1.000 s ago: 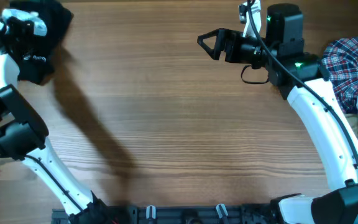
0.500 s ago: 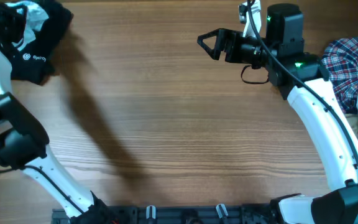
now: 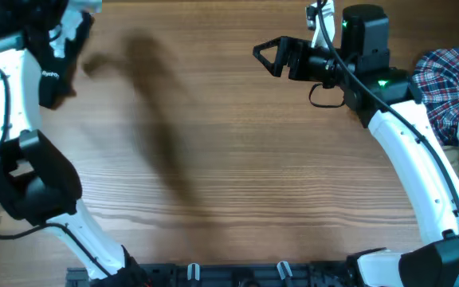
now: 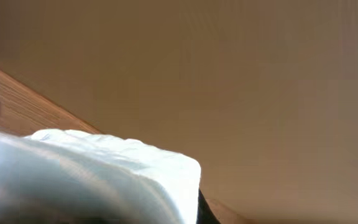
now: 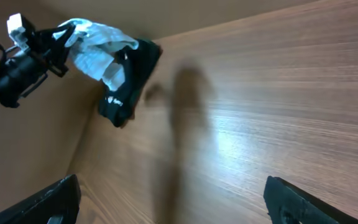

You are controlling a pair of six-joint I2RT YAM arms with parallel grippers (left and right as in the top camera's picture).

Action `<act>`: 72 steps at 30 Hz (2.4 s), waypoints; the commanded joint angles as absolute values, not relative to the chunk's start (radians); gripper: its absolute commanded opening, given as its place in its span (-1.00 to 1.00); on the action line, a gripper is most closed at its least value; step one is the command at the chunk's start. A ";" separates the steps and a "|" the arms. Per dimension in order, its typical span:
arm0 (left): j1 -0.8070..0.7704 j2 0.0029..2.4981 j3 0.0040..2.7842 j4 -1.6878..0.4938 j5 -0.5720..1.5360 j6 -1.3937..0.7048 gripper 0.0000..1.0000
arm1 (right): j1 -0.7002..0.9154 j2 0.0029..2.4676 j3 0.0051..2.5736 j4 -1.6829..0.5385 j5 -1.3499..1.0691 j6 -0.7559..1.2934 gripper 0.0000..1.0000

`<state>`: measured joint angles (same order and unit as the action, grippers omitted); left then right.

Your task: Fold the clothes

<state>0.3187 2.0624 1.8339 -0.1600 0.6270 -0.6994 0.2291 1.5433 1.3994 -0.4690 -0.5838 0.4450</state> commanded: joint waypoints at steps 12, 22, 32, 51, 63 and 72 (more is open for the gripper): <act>0.305 2.024 1.839 -0.327 0.313 -0.673 -0.92 | 0.227 1.524 1.400 -0.479 -0.605 0.422 0.90; 0.448 2.189 1.838 -0.318 0.316 -0.673 -0.77 | 0.227 1.524 1.400 -0.480 -0.604 0.445 0.90; 0.612 2.281 1.838 -0.319 0.304 -0.657 -0.92 | 0.227 1.524 1.400 -0.479 -0.604 0.448 0.90; 0.648 2.276 1.839 -0.371 0.370 -0.657 -0.20 | 0.227 1.524 1.400 -0.480 -0.608 0.445 0.90; 0.646 2.037 1.839 -0.538 0.381 -0.682 -0.06 | 0.227 1.524 1.400 -0.479 -0.623 0.445 0.90; 0.620 1.968 1.839 -0.620 0.342 -0.683 -0.20 | 0.227 1.524 1.400 -0.479 -0.623 0.433 0.90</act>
